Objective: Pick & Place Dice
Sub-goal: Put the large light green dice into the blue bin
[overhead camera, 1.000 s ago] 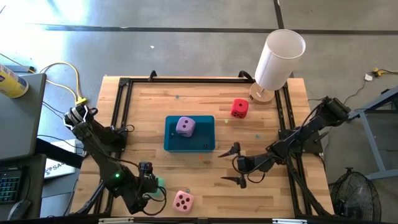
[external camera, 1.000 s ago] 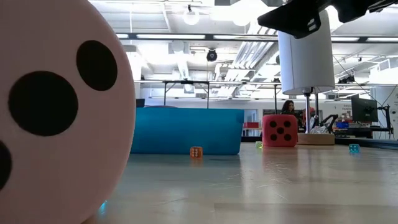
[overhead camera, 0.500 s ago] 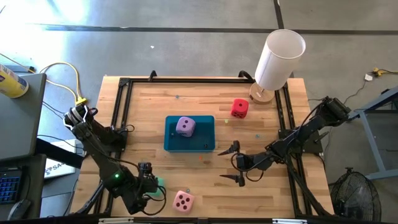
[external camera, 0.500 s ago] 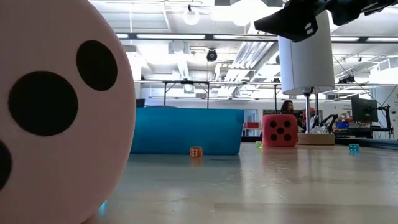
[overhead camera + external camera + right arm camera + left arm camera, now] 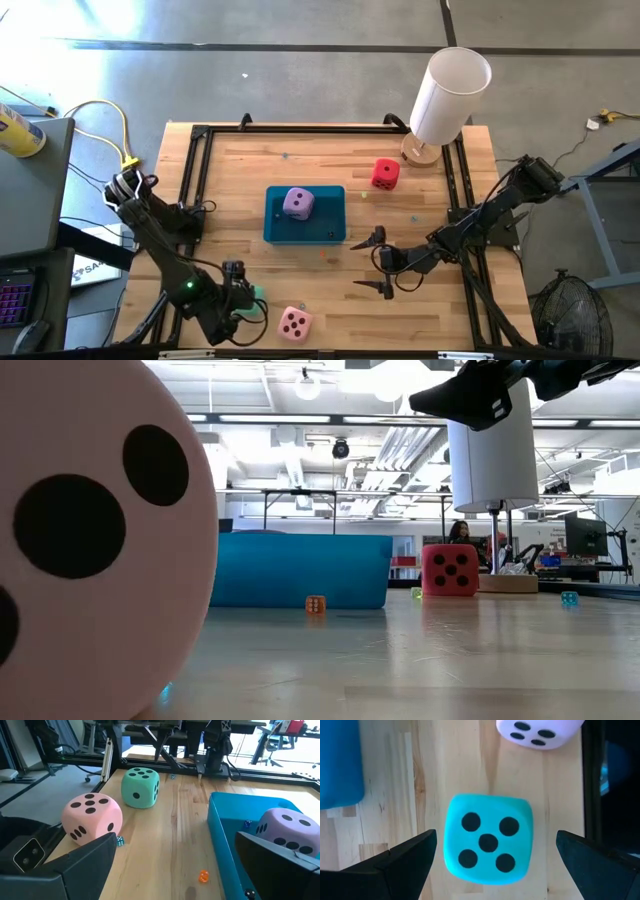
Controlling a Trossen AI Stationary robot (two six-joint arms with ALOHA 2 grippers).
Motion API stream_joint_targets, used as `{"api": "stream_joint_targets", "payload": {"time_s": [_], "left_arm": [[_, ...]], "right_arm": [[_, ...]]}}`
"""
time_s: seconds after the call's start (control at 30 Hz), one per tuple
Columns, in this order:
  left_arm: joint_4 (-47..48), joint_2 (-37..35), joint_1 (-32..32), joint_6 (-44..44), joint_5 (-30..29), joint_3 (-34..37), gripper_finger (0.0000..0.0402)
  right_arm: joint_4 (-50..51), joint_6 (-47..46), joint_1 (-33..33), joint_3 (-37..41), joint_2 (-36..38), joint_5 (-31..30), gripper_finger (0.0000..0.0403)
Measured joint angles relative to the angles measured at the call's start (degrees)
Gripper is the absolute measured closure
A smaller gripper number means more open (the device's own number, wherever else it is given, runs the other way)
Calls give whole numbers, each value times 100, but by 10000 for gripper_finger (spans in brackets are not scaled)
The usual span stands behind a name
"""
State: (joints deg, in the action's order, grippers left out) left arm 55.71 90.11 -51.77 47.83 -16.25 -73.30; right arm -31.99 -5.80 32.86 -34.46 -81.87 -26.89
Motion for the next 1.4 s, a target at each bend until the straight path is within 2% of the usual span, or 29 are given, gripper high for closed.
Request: {"api": "stream_joint_targets", "payload": {"time_s": [0.27, 0.67, 1.4], "left_arm": [[8, 253, 0, -20, 114, 3, 2], [281, 275, 53, 413, 129, 3, 2], [253, 279, 55, 472, 149, 9, 2]], "right_arm": [[0, 2, -2, 0, 0, 0, 4], [-4, 130, -2, 0, 0, 0, 4], [-2, 133, -2, 0, 0, 0, 4]]}}
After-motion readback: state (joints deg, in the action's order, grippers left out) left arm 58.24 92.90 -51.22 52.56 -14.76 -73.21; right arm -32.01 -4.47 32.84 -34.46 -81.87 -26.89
